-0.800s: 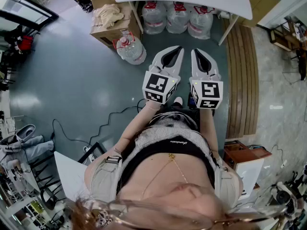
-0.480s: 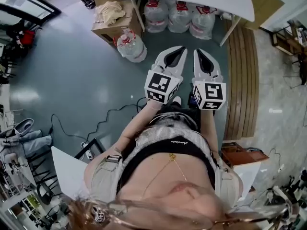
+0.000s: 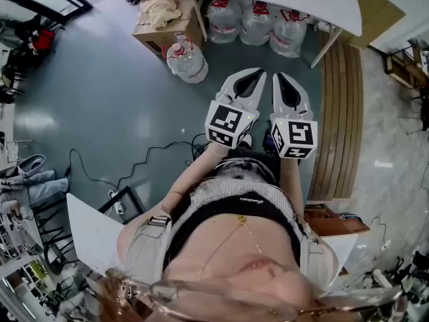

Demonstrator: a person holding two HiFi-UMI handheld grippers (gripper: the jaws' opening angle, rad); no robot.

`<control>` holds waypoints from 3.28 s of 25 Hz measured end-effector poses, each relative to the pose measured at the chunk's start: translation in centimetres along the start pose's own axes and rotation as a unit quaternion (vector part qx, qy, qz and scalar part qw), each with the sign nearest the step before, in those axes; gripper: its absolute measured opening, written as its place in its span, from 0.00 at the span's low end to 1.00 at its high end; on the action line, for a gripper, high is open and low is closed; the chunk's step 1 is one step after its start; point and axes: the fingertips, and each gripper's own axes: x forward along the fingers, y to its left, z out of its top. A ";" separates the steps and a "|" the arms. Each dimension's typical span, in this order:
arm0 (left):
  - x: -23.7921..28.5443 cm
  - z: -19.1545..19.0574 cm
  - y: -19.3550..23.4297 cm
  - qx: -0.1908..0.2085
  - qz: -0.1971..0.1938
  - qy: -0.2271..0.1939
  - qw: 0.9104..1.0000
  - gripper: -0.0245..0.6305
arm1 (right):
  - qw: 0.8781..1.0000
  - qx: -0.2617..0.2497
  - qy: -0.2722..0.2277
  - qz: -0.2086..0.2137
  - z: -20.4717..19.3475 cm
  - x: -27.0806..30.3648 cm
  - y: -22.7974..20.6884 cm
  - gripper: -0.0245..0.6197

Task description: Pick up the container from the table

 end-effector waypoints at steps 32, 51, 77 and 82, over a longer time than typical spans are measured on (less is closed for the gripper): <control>5.2 1.3 10.4 -0.017 -0.042 0.007 0.999 0.04 | 0.999 -0.004 0.018 -0.042 1.3 11.0 0.3 0.07; 6.8 1.3 19.0 -0.023 -0.055 0.017 0.998 0.04 | 0.998 -0.015 0.031 -0.056 1.7 19.3 2.3 0.07; 15.1 2.7 24.4 -0.041 -0.020 0.016 0.999 0.04 | 0.999 -0.019 0.038 -0.020 2.8 27.9 -2.7 0.08; 19.2 3.4 25.2 -0.035 -0.018 0.016 0.999 0.04 | 0.999 -0.014 0.031 -0.015 3.5 30.4 -5.9 0.07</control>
